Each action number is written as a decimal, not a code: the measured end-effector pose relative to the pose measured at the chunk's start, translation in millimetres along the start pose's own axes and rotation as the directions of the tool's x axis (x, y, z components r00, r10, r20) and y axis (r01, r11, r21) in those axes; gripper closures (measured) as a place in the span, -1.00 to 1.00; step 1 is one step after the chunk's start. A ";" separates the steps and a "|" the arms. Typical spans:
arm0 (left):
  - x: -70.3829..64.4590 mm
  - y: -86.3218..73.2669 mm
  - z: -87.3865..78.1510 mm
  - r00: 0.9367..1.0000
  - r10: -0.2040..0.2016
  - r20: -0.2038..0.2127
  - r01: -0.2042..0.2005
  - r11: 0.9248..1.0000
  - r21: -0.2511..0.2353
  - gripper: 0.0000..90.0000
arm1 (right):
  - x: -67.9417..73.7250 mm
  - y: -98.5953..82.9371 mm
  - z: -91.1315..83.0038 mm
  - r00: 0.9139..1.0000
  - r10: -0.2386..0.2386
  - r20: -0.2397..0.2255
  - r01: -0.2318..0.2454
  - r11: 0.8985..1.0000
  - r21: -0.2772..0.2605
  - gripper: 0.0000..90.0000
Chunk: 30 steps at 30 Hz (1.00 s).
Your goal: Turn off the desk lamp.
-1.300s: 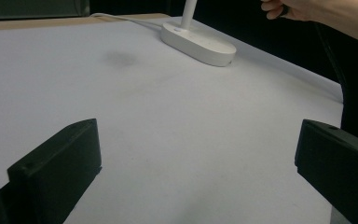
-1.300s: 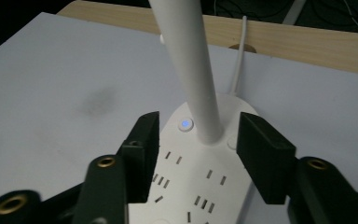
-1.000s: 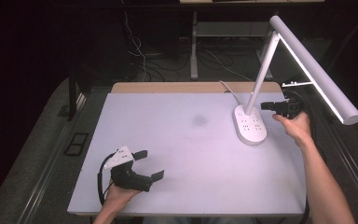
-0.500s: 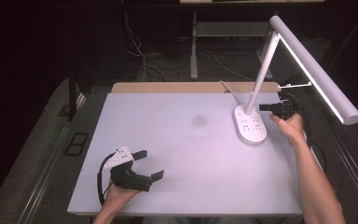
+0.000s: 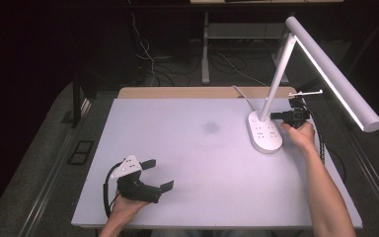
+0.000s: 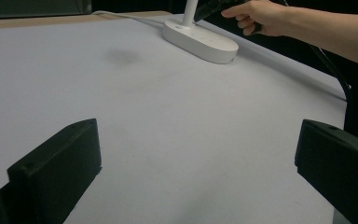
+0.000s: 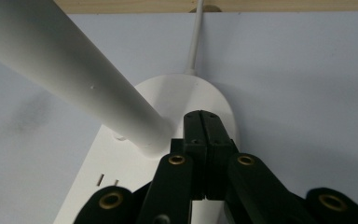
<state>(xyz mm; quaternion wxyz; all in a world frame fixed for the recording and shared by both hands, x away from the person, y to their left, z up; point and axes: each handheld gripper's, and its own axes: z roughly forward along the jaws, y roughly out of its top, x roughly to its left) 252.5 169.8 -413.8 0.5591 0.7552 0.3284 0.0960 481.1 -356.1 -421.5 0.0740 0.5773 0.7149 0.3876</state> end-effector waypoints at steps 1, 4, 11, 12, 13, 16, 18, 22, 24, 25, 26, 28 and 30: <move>-0.3 0.0 -0.1 1.000 0.002 0.001 -0.002 1.000 0.000 -1.00 | -0.1 -0.3 1.1 1.000 0.001 0.000 -0.001 1.000 0.001 1.00; -0.4 -0.2 -0.3 1.000 0.004 0.001 -0.004 1.000 0.002 -1.00 | 0.5 -1.4 4.4 1.000 0.011 -0.010 -0.011 1.000 0.001 1.00; -0.9 0.2 -0.2 1.000 0.008 0.003 -0.008 1.000 0.005 -1.00 | 5.5 -1.4 6.3 0.999 0.012 0.034 -0.012 1.000 -0.003 1.00; -1.0 0.2 -0.3 1.000 0.010 0.003 -0.010 1.000 0.007 -1.00 | 6.4 -2.4 6.3 0.999 0.018 0.041 -0.018 1.000 -0.005 1.00; -1.0 0.2 -0.3 1.000 0.011 0.004 -0.011 1.000 0.008 -1.00 | 6.4 -2.4 6.3 0.999 0.018 0.041 -0.018 1.000 -0.005 1.00; -0.7 0.2 0.3 1.000 0.012 0.004 -0.012 1.000 0.009 -1.00 | 6.8 -4.9 6.5 0.999 0.022 0.045 -0.022 1.000 -0.013 1.00; -1.0 0.3 0.2 1.000 0.013 0.005 -0.013 1.000 0.009 -1.00 | 5.9 -5.8 6.1 0.999 0.041 0.036 -0.040 0.999 -0.016 1.00; -0.3 0.1 -0.2 1.000 0.006 0.003 -0.006 1.000 0.006 -1.00 | 6.7 -4.1 5.9 0.999 0.018 0.043 -0.017 1.000 -0.013 1.00; 0.6 0.0 0.1 1.000 0.002 0.002 -0.002 1.000 0.008 -1.00 | 6.1 -4.6 5.5 0.999 0.036 0.032 -0.035 0.999 -0.018 1.00; 0.8 0.0 0.5 1.000 -0.002 0.001 0.002 1.000 0.007 -1.00 | 6.2 -4.5 5.4 0.999 0.036 0.030 -0.036 0.999 -0.018 1.00; 1.3 -0.1 0.9 1.000 -0.002 0.002 0.001 1.000 0.010 -1.00 | 6.1 -4.1 5.2 0.999 0.030 0.031 -0.029 0.999 -0.014 1.00; 1.0 0.0 1.1 1.000 0.000 0.002 0.000 1.000 0.009 -1.00 | 6.9 -4.2 5.3 0.999 0.027 0.037 -0.026 1.000 -0.016 1.00; 0.3 0.1 0.7 1.000 0.003 0.002 -0.003 1.000 0.010 -1.00 | 6.7 -4.5 5.3 0.999 0.031 0.034 -0.030 0.999 -0.019 1.00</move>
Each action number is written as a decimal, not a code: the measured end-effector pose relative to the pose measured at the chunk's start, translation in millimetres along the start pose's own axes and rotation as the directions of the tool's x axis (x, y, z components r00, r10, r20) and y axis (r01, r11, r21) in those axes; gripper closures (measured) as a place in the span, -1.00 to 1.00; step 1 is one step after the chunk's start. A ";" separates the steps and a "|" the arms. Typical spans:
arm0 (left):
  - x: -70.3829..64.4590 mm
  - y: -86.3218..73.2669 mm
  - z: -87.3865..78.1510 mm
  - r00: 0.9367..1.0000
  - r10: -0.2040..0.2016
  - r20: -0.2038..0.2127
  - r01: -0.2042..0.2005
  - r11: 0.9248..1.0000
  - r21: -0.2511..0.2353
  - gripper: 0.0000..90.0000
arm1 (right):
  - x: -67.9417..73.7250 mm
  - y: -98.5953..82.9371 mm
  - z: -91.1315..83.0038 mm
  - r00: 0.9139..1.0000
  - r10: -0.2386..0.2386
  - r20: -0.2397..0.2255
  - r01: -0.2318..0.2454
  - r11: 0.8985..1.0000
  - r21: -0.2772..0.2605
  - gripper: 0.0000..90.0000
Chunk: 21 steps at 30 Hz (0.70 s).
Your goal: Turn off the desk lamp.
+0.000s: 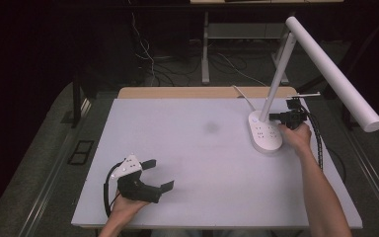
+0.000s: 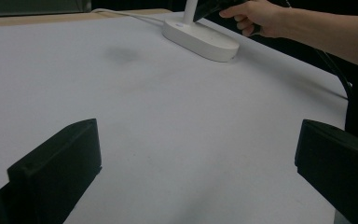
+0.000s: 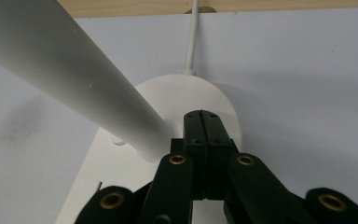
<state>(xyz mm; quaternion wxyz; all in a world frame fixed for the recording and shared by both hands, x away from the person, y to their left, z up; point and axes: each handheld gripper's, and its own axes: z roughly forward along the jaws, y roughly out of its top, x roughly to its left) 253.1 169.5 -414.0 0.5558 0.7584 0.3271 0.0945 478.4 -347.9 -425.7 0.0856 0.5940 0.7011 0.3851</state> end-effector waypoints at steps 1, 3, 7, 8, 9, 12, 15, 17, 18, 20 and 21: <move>-0.3 -0.1 -0.1 1.000 0.002 -0.001 -0.002 1.000 0.002 -1.00 | 0.2 -0.1 -0.3 1.000 0.011 -0.008 -0.011 1.000 -0.002 1.00; -0.2 -0.1 -0.2 1.000 0.003 -0.002 -0.003 1.000 0.002 -1.00 | -0.1 0.3 -0.1 1.000 0.005 -0.009 -0.005 1.000 -0.001 1.00; 0.8 -0.1 -0.2 1.000 -0.003 -0.006 0.003 1.000 -0.002 -1.00 | -0.3 0.3 0.3 1.000 0.005 -0.006 -0.005 1.000 -0.001 1.00; 0.9 -0.1 -0.1 1.000 -0.002 -0.006 0.002 1.000 -0.002 -1.00 | -1.2 0.2 0.4 1.000 0.004 -0.006 -0.004 1.000 -0.003 1.00; 0.5 -0.1 -0.1 1.000 -0.003 -0.006 0.003 1.000 -0.001 -1.00 | -0.9 0.0 0.3 1.000 0.013 -0.007 -0.013 1.000 -0.002 1.00; -0.2 -0.1 -0.1 1.000 0.003 -0.002 -0.003 1.000 0.002 -1.00 | -0.3 -1.2 0.8 1.000 0.011 -0.001 -0.011 1.000 -0.010 1.00; -0.7 0.0 0.6 1.000 0.003 0.000 -0.003 1.000 0.000 -1.00 | -0.1 -2.5 1.5 1.000 0.001 0.013 -0.001 1.000 -0.016 1.00; -1.0 0.0 0.7 1.000 0.003 -0.002 -0.003 1.000 -0.001 -1.00 | -0.3 -3.1 0.6 1.000 0.007 0.007 -0.007 1.000 -0.012 1.00; -1.0 0.1 0.5 1.000 0.004 -0.001 -0.004 1.000 0.000 -1.00 | -0.3 -3.1 0.6 1.000 0.007 0.007 -0.007 1.000 -0.012 1.00; -0.5 0.1 0.0 1.000 0.003 0.000 -0.003 1.000 -0.001 -1.00 | 0.1 -3.1 0.0 1.000 0.003 0.007 -0.003 1.000 -0.011 1.00; -0.1 0.1 -0.3 1.000 0.001 -0.001 -0.001 1.000 -0.002 -1.00 | 1.1 -2.8 -0.1 1.000 0.013 0.006 -0.013 1.000 -0.009 1.00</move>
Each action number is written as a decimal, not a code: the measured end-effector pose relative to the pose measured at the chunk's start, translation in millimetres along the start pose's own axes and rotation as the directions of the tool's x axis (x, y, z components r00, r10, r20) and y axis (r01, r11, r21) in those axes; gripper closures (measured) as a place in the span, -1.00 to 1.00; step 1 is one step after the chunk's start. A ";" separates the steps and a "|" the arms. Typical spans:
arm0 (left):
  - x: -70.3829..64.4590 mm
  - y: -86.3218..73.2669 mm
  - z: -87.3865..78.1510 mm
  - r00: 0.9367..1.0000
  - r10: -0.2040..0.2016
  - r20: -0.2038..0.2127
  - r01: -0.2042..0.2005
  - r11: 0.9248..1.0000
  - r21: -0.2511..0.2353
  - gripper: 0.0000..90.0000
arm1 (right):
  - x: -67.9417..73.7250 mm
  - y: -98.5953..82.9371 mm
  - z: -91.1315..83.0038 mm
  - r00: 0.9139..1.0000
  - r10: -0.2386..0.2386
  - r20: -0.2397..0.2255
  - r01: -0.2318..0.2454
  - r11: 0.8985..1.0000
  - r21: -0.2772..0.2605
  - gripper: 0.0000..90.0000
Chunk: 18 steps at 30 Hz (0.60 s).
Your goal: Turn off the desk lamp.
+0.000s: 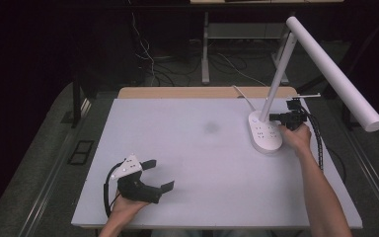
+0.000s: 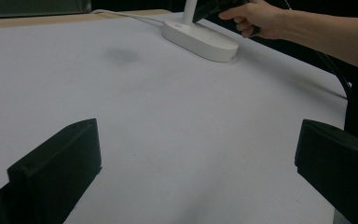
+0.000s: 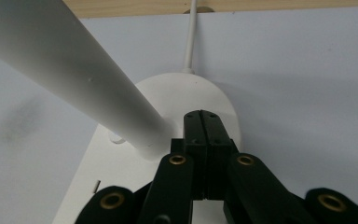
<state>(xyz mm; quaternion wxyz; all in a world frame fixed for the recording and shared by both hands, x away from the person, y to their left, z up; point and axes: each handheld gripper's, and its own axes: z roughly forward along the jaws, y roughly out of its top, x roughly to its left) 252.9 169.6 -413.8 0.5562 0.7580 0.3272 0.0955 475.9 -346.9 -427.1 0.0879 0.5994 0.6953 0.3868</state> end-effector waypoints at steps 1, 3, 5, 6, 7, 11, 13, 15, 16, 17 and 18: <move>0.7 0.1 -0.2 1.000 0.001 -0.001 -0.001 1.000 0.000 -1.00 | 0.1 0.2 0.1 1.000 -0.004 0.001 0.004 1.000 -0.002 1.00; 1.3 -0.1 0.0 1.000 -0.002 -0.003 0.002 1.000 -0.001 -1.00 | -0.2 0.7 -0.2 1.000 0.000 -0.008 0.000 1.000 -0.006 1.00; 1.5 -0.1 0.1 1.000 -0.003 -0.003 0.003 1.000 -0.002 -1.00 | -0.7 1.1 0.4 1.000 -0.007 -0.004 0.007 1.000 -0.011 1.00; 1.3 0.0 0.1 1.000 -0.002 -0.003 0.002 1.000 -0.002 -1.00 | -0.5 1.2 0.5 1.000 -0.001 -0.007 0.001 1.000 -0.010 1.00; 0.9 0.1 -0.1 1.000 0.001 -0.003 -0.001 1.000 -0.001 -1.00 | -0.8 1.2 0.6 1.000 0.000 -0.010 0.000 1.000 -0.011 1.00; 0.0 -0.2 0.7 1.000 0.001 0.000 -0.001 1.000 0.003 -1.00 | -1.2 -0.1 0.6 1.000 0.015 -0.012 -0.016 1.000 -0.017 1.00; 0.1 0.0 1.1 1.000 0.001 0.001 -0.001 1.000 0.004 -1.00 | 0.1 -0.4 0.8 1.000 0.006 -0.002 -0.006 1.000 -0.018 1.00; 0.0 0.1 1.4 1.000 0.004 0.001 -0.004 1.000 0.005 -1.00 | 0.0 -0.8 0.9 1.000 0.012 -0.004 -0.012 1.000 -0.019 1.00; 0.0 0.1 1.4 1.000 0.004 0.001 -0.004 1.000 0.005 -1.00 | -0.8 -1.4 1.2 1.000 0.012 -0.005 -0.012 1.000 -0.024 1.00; 0.2 0.0 1.6 1.000 0.006 0.002 -0.006 1.000 0.007 -1.00 | -0.8 -2.4 1.0 1.000 0.014 -0.001 -0.014 1.000 -0.022 1.00; 0.2 0.1 1.8 1.000 0.006 0.002 -0.006 1.000 0.007 -1.00 | -1.5 -3.8 0.9 1.000 0.017 -0.005 -0.017 0.999 -0.030 1.00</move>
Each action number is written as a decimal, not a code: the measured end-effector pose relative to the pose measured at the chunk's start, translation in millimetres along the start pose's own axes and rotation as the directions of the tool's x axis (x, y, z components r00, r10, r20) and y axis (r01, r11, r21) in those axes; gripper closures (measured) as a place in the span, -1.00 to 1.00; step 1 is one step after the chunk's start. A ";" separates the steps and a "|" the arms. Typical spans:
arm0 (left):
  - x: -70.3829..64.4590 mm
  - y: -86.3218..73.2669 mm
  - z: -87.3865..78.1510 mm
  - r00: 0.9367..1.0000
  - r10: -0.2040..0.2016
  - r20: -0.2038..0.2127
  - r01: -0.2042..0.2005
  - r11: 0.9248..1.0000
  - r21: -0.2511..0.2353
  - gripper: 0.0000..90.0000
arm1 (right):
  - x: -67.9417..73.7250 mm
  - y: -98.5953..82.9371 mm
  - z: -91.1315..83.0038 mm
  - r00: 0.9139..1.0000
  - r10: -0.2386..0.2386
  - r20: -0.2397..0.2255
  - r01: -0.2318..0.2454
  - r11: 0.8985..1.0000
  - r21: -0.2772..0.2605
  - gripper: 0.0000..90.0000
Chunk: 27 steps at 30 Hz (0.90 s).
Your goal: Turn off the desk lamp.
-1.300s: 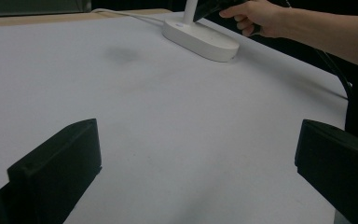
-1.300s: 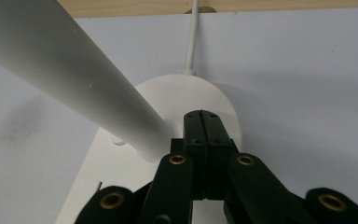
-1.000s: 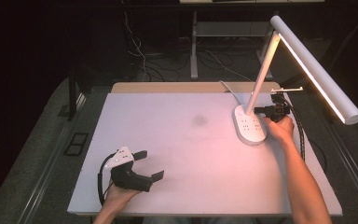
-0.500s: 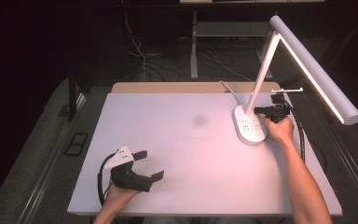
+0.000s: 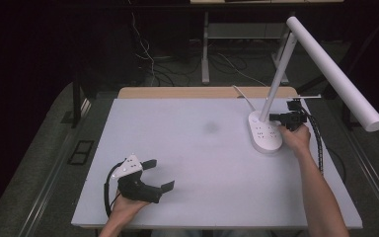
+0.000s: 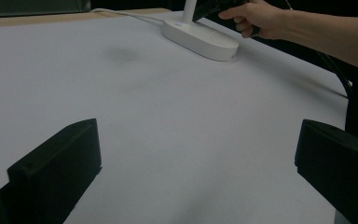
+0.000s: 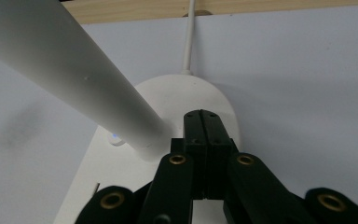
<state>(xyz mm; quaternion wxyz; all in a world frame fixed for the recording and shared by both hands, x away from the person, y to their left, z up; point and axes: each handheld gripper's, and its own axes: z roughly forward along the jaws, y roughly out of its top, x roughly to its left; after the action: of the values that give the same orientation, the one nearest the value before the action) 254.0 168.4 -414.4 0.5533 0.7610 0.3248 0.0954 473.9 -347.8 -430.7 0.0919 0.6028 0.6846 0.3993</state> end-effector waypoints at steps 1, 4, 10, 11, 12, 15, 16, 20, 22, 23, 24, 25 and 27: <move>0.0 0.1 0.1 1.000 0.001 0.000 -0.001 1.000 -0.001 -1.00 | -0.5 -0.7 -0.4 1.000 0.002 -0.002 -0.002 1.000 -0.002 1.00; 0.0 0.1 -0.2 1.000 -0.001 0.001 0.001 1.000 -0.003 -1.00 | 0.8 -1.4 -1.1 1.000 -0.014 0.002 0.014 1.000 -0.003 1.00; 0.9 -0.1 -1.1 1.000 -0.008 -0.003 0.008 1.000 -0.007 -1.00 | 6.3 0.7 -1.7 1.000 -0.023 -0.006 0.023 1.000 0.000 1.00; 0.8 -0.1 -1.3 1.000 -0.008 -0.004 0.008 1.000 -0.008 -1.00 | 6.5 0.8 -1.4 1.000 -0.030 -0.003 0.030 1.000 -0.007 1.00; 0.9 0.0 -1.4 1.000 -0.007 -0.005 0.007 1.000 -0.009 -1.00 | 7.1 0.9 -2.4 1.000 -0.025 -0.005 0.025 1.000 -0.006 1.00; 0.5 0.0 -1.9 1.000 -0.004 -0.005 0.004 1.000 -0.007 -1.00 | 7.1 1.8 -5.6 1.000 -0.027 -0.007 0.027 1.000 -0.016 1.00; 0.4 0.0 -1.9 1.000 -0.004 -0.004 0.004 1.000 -0.006 -1.00 | 6.6 2.3 -6.7 0.999 -0.035 -0.005 0.035 0.999 -0.024 1.00; 0.1 0.0 -1.9 1.000 -0.004 -0.002 0.004 1.000 -0.008 -1.00 | 6.8 3.4 -12.0 0.999 -0.044 0.000 0.044 0.999 -0.032 1.00; -0.3 -0.3 -2.0 1.000 -0.006 -0.001 0.006 1.000 -0.007 -1.00 | 7.3 3.9 -16.5 0.999 -0.049 -0.004 0.049 0.998 -0.037 1.00; -0.3 -0.3 -2.0 1.000 -0.006 -0.001 0.006 1.000 -0.008 -1.00 | 7.3 4.0 -18.7 0.998 -0.055 0.000 0.055 0.998 -0.041 1.00; -0.5 -0.1 -2.0 1.000 -0.007 -0.001 0.007 1.000 -0.011 -1.00 | 7.9 4.0 -20.3 0.999 -0.051 0.000 0.051 0.998 -0.042 1.00; -0.4 0.1 -2.2 1.000 -0.005 -0.001 0.005 1.000 -0.011 -1.00 | 8.7 4.1 -23.1 0.998 -0.056 0.002 0.056 0.998 -0.042 1.00; -0.3 0.2 -1.9 1.000 -0.004 0.001 0.004 1.000 -0.011 -1.00 | 10.3 3.7 -27.4 0.999 -0.055 -0.001 0.055 0.997 -0.051 1.00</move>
<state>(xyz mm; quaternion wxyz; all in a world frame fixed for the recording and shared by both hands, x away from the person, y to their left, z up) 252.9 169.6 -413.4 0.5580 0.7573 0.3255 0.0958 457.5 -350.7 -406.5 0.1173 0.5810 0.6905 0.4146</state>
